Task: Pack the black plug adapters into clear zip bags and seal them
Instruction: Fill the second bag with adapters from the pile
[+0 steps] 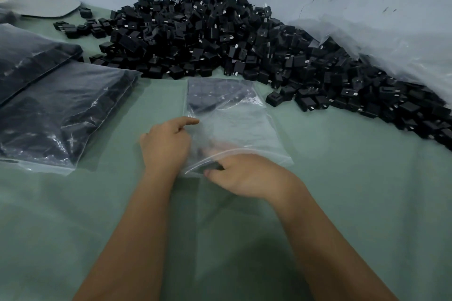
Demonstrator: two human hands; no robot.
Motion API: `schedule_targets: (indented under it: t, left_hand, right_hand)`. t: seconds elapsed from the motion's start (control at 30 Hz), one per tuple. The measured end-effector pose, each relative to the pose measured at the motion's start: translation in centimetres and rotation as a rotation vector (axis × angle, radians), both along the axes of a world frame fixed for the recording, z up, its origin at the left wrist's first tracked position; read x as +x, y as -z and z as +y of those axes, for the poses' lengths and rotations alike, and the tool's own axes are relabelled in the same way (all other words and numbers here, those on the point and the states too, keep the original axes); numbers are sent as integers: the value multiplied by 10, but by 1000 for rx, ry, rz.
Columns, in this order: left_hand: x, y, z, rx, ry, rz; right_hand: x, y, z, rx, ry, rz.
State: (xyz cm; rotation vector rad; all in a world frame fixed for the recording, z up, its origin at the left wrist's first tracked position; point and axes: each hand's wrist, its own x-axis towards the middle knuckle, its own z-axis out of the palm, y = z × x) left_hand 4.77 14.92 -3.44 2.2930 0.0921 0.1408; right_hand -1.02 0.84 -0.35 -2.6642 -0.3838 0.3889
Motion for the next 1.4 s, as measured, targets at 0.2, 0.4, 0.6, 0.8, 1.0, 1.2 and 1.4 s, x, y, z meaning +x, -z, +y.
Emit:
schedule_targets:
  t: [0.2,0.4,0.6,0.8,1.0,1.2,1.4]
  left_hand:
    - [0,0,-1,14,-3,-3]
    - [-5,-4,-2,5,-10,14]
    - [-2,-3,-4,83,9,-14]
    - [-2,-2,-4,102,0,-42]
    - [0,-1,-4,78,0,-48]
    - [-1,0,-1,-11,-35,-77]
    - [-7,-6,-5,-370,82,-273]
  right_hand:
    - [-21,-55,-41,611,-52,268]
    - [32,-17,-116,819,928,-523]
    - [61,31,-154,248,1030,-313]
    - [76,33,-163,-57,959,-136]
    - [63,44,-156,179,943,-508]
    - [50,44,-154,593,982,-706]
    - [57,41,-157,127,877,-310]
